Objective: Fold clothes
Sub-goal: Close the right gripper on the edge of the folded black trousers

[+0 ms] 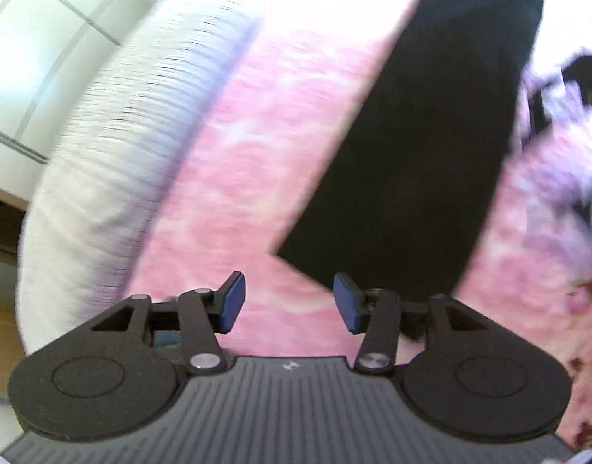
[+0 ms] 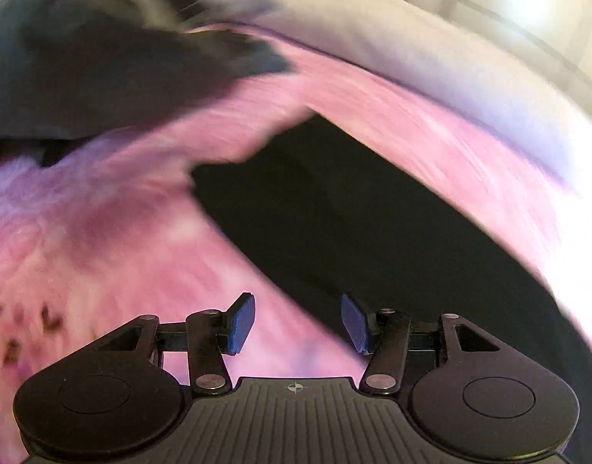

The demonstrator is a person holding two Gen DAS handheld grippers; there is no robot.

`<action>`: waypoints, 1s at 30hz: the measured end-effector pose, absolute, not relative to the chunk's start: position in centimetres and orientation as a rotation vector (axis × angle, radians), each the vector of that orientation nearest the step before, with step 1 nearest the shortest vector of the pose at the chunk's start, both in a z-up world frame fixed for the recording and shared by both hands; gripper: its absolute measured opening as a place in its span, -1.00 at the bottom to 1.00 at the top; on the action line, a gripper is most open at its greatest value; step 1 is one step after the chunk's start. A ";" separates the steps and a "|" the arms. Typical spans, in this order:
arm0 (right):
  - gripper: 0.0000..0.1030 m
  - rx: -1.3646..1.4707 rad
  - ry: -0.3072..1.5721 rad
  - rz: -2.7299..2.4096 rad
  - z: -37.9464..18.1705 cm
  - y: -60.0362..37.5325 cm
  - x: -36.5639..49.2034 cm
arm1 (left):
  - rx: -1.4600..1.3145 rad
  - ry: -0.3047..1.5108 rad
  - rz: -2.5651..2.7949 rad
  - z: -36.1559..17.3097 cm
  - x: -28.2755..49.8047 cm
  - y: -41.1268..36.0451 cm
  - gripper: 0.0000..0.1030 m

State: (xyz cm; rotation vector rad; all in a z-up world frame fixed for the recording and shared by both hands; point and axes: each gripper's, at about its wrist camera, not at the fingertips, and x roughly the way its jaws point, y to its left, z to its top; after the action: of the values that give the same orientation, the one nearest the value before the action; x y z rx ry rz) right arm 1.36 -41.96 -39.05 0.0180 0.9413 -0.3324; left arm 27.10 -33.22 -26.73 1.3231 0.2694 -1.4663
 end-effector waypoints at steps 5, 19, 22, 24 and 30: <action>0.04 -0.206 1.001 -0.252 -42.6 -38.6 9.0 | 1.161 0.370 -1.409 -25.4 31.0 -33.1 -0.01; -0.93 -0.185 0.878 -0.298 -40.8 -40.1 10.7 | 1.111 0.344 -1.375 -24.4 29.4 -30.4 0.00; -0.93 0.042 0.692 -0.443 -34.8 -45.3 6.2 | 1.087 0.311 -1.397 -23.5 27.1 -32.2 0.00; -0.94 0.211 0.552 -0.598 -31.0 -49.5 1.2 | 1.084 0.303 -1.433 -23.3 24.6 -33.7 0.02; -0.93 0.686 0.186 -1.147 -28.8 -58.7 -21.4 | 1.102 0.290 -1.561 -23.6 16.0 -38.5 0.04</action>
State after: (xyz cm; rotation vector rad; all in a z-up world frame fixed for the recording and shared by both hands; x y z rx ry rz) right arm -21.43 -58.67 -28.78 0.6856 0.1859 -1.1467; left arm 16.05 -38.51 -23.63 1.1022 0.2903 -1.5606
